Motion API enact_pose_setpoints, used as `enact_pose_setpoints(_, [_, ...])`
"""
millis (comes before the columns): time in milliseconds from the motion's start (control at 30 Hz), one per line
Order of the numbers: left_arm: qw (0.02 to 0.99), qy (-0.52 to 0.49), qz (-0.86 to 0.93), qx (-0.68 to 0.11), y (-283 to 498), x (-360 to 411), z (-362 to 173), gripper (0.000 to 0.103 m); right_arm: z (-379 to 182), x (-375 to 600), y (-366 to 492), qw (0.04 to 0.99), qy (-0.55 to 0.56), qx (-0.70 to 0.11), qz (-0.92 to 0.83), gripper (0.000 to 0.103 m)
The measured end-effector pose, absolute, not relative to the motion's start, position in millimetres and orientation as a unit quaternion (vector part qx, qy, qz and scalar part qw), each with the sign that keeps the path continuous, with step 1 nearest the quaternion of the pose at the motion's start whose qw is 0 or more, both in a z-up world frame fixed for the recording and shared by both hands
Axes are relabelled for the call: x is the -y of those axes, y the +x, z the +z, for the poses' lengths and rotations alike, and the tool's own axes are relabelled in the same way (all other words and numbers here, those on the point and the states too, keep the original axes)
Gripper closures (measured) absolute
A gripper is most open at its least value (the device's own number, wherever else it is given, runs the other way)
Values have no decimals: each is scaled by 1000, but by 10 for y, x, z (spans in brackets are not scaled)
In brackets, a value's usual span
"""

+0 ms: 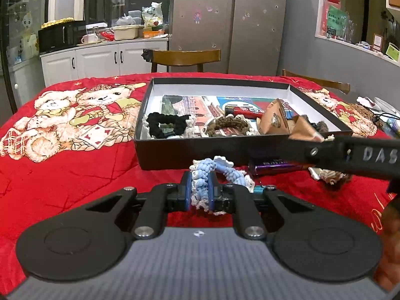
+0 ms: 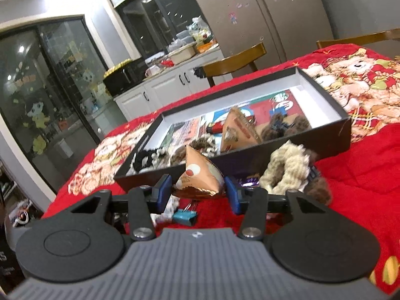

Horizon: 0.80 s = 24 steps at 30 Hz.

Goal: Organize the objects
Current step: 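Lift the scrunchie and paper cone and carry both over the black box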

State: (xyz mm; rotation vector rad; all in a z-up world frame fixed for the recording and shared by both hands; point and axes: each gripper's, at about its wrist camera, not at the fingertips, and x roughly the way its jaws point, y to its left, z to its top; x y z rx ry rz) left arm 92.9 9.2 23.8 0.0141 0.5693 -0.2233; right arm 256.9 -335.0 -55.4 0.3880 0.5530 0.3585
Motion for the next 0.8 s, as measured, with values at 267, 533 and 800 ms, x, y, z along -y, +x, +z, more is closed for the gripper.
enact_pose_setpoints(267, [967,24,-89,-237,824,-106,347,87,-489,3475,2588,928,211,-256,167,53])
enact_pose_setpoints(533, [975,27,-79,-208,771,-143,441,87,-346,3679,2598,936,219,-226,156,53])
enact_pose_setpoints(800, [980,36,-69,-185,716,-143,489,87,-246,3751,2654,923,218,-242,204,53])
